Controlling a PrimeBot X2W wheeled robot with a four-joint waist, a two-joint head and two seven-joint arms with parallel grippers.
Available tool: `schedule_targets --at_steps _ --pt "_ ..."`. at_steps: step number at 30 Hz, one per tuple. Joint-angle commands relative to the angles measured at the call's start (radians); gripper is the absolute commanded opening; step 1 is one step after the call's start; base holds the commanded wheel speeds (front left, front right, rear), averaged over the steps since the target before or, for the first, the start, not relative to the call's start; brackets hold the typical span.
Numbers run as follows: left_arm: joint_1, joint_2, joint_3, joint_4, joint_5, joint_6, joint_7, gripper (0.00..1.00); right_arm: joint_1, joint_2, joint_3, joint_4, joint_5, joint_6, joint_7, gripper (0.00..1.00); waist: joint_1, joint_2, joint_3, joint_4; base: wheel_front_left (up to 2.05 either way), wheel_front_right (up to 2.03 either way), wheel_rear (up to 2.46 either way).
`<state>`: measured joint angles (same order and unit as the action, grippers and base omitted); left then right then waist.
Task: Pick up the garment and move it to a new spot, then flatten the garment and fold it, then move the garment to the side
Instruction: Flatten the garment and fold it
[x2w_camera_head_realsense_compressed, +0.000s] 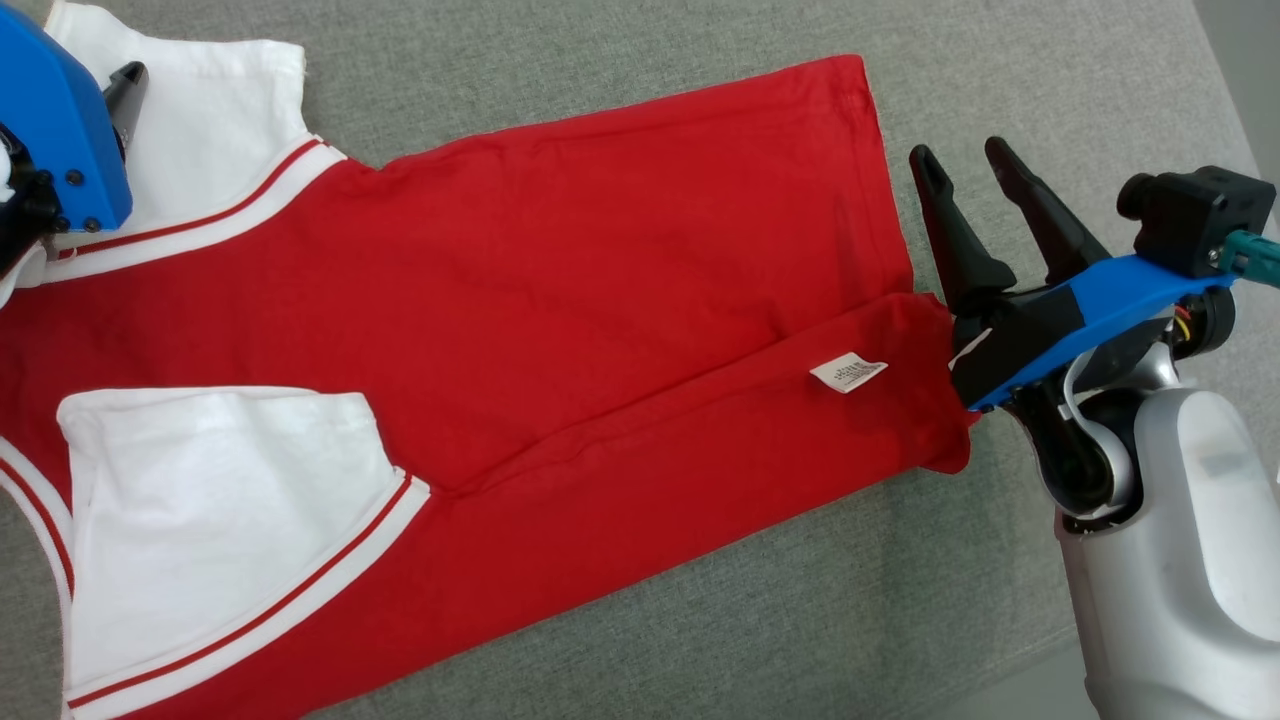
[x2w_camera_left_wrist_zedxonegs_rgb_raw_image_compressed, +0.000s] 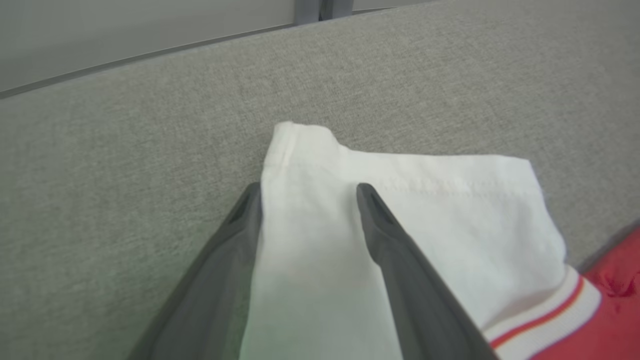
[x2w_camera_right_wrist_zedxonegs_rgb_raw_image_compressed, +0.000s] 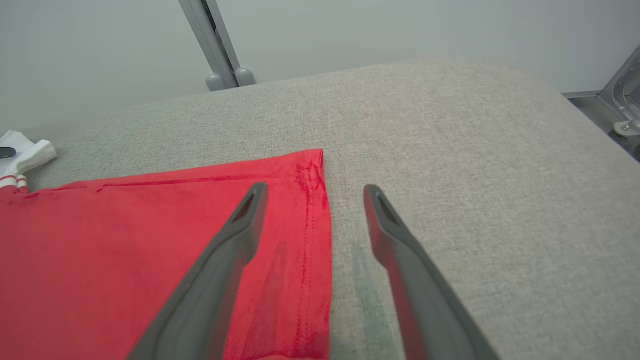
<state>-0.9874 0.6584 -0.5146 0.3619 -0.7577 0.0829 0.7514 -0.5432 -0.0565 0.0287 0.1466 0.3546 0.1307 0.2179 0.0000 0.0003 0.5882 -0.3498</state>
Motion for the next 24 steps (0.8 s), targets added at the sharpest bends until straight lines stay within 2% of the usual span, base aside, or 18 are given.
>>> schedule_targets --at_steps 1,2,3,4,5,7,15,24 --pt "0.006 0.003 -0.003 -0.006 -0.001 -0.003 0.008 1.0 -0.023 -0.009 0.004 0.005 0.001 0.0 -0.008 1.0 0.0 -0.0003 0.003 0.0 0.0 0.0 0.0" --pt "0.009 0.003 -0.005 -0.01 -0.004 -0.005 0.012 1.0 -0.028 -0.01 0.008 0.01 0.001 0.0 -0.008 1.0 0.0 -0.0003 0.006 -0.001 0.0 0.0 0.0" --pt "0.01 0.001 -0.007 -0.014 -0.005 -0.005 0.014 0.91 -0.035 -0.011 0.012 0.013 0.003 0.0 -0.007 1.0 0.0 -0.0003 0.008 0.0 0.0 0.0 0.0" --pt "0.011 -0.002 -0.008 -0.02 -0.006 -0.007 0.011 0.56 -0.043 -0.015 0.016 0.017 0.004 0.0 -0.006 1.0 0.0 -0.0003 0.01 0.0 0.0 0.0 0.0" --pt "0.01 -0.006 -0.006 -0.021 -0.005 -0.001 0.004 0.44 -0.05 -0.018 0.02 0.022 0.005 0.0 -0.004 1.0 0.0 -0.0003 0.013 0.001 0.0 0.0 0.0" --pt "0.01 -0.013 -0.007 -0.024 -0.003 0.003 -0.004 0.0 -0.068 -0.025 0.032 0.036 0.003 0.0 0.003 1.0 0.0 -0.0003 0.017 0.004 0.0 0.0 0.0" --pt "-0.019 -0.041 -0.004 -0.031 0.0 -0.003 -0.057 0.0 -0.19 -0.083 0.071 0.141 -0.034 0.0 0.053 1.0 0.0 -0.0003 0.012 0.044 0.0 0.0 0.0" --pt "-0.023 -0.089 -0.022 -0.091 -0.008 -0.033 -0.107 0.0 -0.329 -0.186 0.093 0.343 -0.064 0.0 0.169 1.0 0.0 -0.0003 -0.001 0.132 0.0 0.0 0.0"
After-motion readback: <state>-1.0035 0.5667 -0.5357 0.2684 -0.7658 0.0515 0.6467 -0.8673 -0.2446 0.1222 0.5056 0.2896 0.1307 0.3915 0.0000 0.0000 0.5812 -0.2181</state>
